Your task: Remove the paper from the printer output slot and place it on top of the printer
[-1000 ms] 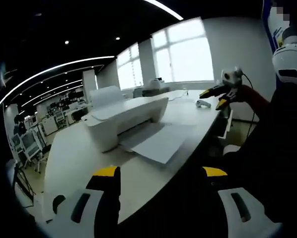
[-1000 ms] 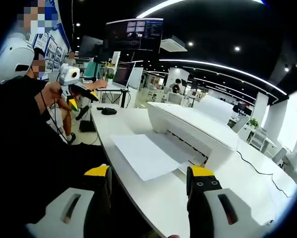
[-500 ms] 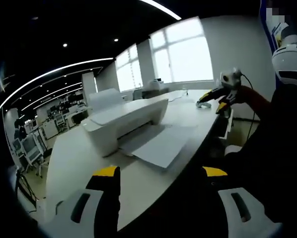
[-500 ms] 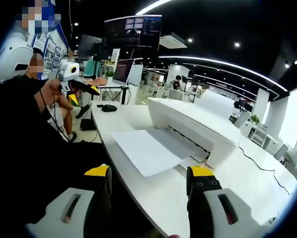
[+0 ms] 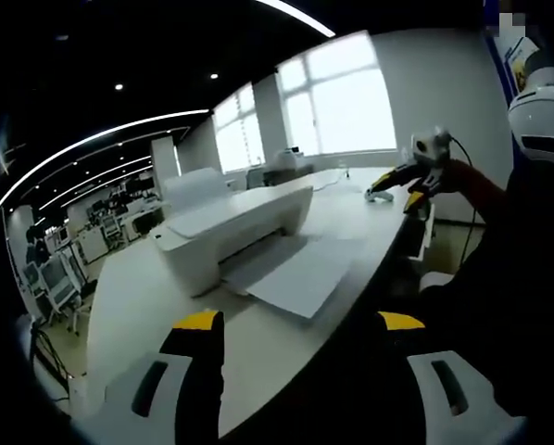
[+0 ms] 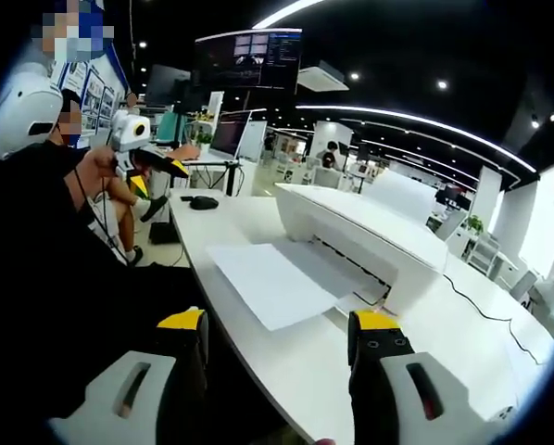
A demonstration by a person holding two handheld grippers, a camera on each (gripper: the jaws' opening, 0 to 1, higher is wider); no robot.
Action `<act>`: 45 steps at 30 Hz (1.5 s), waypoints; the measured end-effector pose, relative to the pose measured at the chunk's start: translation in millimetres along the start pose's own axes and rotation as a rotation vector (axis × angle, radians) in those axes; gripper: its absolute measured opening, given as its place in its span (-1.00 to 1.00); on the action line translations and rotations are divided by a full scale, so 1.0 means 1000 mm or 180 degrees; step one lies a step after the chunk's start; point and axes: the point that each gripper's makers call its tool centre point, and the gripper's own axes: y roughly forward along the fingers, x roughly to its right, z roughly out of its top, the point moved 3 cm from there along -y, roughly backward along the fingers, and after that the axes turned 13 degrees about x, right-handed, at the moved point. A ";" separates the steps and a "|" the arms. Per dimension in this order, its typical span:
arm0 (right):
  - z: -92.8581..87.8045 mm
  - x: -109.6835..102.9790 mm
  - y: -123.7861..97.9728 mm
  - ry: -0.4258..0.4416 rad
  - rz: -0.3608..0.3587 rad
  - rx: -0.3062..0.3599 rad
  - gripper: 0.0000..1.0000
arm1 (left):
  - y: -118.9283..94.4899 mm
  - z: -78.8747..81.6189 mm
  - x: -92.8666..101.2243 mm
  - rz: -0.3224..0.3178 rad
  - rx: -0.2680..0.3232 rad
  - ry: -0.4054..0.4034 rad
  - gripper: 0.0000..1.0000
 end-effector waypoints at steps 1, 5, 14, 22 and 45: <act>-0.001 0.000 0.000 0.0004 0.0001 -0.0007 0.13 | 0.000 0.000 0.000 -0.0002 0.0002 0.0002 0.38; -0.003 0.001 0.000 0.0035 -0.0008 -0.0037 0.12 | 0.001 -0.001 -0.003 0.0015 -0.0003 -0.0012 0.39; -0.006 -0.001 0.000 0.0062 0.0006 -0.0069 0.10 | 0.005 0.000 -0.001 -0.0013 -0.0012 -0.0007 0.39; -0.007 -0.001 -0.001 0.0075 0.0003 -0.0077 0.09 | 0.010 0.005 -0.001 -0.0037 0.0033 0.0017 0.39; -0.018 -0.001 0.003 0.0130 0.0021 -0.0154 0.09 | 0.027 0.010 0.001 -0.0138 0.0082 0.0038 0.39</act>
